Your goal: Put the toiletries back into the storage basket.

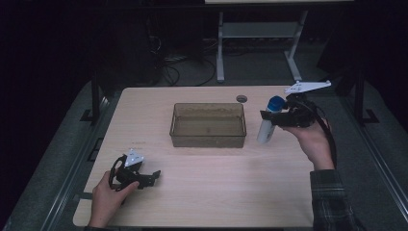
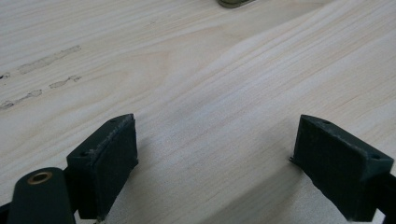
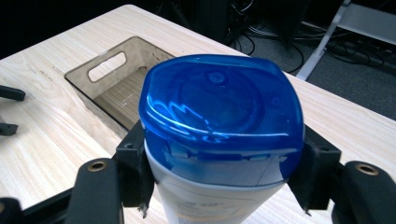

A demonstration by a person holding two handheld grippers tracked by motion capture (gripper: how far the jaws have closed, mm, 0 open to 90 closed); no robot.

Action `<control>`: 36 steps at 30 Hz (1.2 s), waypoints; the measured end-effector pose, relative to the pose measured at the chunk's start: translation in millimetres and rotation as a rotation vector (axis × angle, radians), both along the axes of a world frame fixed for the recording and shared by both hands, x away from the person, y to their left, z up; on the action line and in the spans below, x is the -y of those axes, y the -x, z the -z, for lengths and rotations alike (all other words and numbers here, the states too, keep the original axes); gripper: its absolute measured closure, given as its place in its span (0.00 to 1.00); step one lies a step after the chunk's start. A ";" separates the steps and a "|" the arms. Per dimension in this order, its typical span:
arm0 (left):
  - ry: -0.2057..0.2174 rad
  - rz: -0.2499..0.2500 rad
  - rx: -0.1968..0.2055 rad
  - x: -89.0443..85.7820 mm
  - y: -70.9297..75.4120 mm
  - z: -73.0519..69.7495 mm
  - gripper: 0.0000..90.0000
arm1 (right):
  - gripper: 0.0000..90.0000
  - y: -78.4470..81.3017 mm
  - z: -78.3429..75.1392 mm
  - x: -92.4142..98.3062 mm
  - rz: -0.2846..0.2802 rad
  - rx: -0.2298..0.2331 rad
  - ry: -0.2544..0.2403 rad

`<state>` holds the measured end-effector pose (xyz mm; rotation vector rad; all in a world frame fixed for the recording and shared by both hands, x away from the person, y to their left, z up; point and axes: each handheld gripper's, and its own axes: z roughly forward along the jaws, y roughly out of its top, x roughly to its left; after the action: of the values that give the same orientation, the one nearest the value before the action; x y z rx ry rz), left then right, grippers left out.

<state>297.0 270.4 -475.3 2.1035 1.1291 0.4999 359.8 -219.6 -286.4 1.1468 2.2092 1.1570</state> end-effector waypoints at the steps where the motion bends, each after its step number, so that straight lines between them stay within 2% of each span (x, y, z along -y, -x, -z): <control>1: 0.000 0.000 0.000 0.0 0.0 0.0 0.13 | 0.39 0.0 0.0 0.0 0.000 0.000 0.000; 11: -0.001 0.000 -0.002 -0.1 0.1 -0.1 0.14 | 0.39 -10.6 -4.2 -10.3 -0.005 0.014 -0.014; 19: -0.001 0.001 -0.001 -0.1 0.0 -0.1 0.13 | 0.39 -20.5 -6.8 -20.9 -0.013 0.018 -0.004; 36: 0.000 0.000 0.000 0.0 0.0 0.0 0.14 | 0.39 -40.1 -10.7 -53.3 -0.044 0.040 -0.005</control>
<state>297.0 270.4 -475.3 2.1031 1.1295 0.4997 399.8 -166.3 -275.7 1.0722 2.2129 1.1936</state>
